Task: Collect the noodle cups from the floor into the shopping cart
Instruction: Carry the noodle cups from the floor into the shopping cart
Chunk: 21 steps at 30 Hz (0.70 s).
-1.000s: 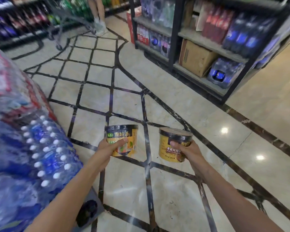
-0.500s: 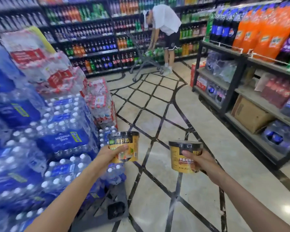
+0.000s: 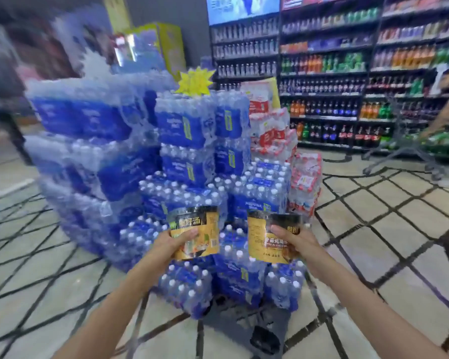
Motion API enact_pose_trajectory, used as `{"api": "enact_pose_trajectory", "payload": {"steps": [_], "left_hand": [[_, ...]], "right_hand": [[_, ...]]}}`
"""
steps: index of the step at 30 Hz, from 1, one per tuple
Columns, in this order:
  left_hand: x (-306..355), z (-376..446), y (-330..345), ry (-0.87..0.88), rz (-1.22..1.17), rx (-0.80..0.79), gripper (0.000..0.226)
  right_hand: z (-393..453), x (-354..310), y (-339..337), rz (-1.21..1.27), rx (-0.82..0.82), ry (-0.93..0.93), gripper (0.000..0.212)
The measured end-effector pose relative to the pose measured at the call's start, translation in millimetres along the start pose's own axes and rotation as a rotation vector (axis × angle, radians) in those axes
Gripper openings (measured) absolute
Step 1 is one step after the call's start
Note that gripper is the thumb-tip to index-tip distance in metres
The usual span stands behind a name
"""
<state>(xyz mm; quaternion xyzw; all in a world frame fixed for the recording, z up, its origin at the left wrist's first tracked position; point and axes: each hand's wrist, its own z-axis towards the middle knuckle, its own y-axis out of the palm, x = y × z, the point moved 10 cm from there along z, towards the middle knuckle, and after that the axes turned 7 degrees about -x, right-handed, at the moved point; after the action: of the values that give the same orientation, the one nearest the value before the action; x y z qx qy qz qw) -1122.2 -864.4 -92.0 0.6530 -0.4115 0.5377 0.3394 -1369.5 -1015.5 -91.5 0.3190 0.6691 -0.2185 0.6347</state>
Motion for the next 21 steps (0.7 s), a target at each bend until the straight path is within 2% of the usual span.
{"api": "enact_pose_trajectory", "payload": {"steps": [2, 3, 4, 6, 9, 12, 15, 17, 19, 20, 21], "left_hand": [[1, -35, -72, 0.027, -0.03, 0.126, 0.085], [-1, -55, -109, 0.035, -0.053, 0.191, 0.076], [-1, -78, -144, 0.045, -0.074, 0.25, 0.066], [-8, -127, -210, 0.054, -0.106, 0.37, 0.054], [-24, -204, -301, 0.064, -0.148, 0.528, 0.069], [-37, -279, -378, 0.078, -0.157, 0.679, 0.096], [-51, -345, -437, 0.08, -0.163, 0.802, 0.102], [-55, -382, -471, 0.097, -0.158, 0.891, 0.105], [-59, -410, -501, 0.113, -0.143, 0.96, 0.103], [-60, -420, -514, 0.116, -0.141, 0.99, 0.098], [-63, -428, -529, 0.115, -0.15, 1.011, 0.088]], "right_hand": [[29, 0, 71, 0.013, -0.119, 0.032, 0.038], [40, 0, 109, 0.012, -0.176, 0.039, 0.036], [49, -1, 147, 0.007, -0.237, 0.038, 0.045], [63, -2, 228, -0.025, -0.361, 0.03, 0.076], [74, 4, 347, -0.085, -0.521, 0.048, 0.094], [74, 15, 457, -0.1, -0.64, 0.075, 0.094], [68, 30, 553, -0.145, -0.768, 0.073, 0.108], [64, 36, 607, -0.156, -0.845, 0.077, 0.103], [60, 42, 657, -0.17, -0.927, 0.092, 0.084], [59, 45, 679, -0.179, -0.962, 0.093, 0.079], [62, 49, 699, -0.189, -0.984, 0.086, 0.083]]}}
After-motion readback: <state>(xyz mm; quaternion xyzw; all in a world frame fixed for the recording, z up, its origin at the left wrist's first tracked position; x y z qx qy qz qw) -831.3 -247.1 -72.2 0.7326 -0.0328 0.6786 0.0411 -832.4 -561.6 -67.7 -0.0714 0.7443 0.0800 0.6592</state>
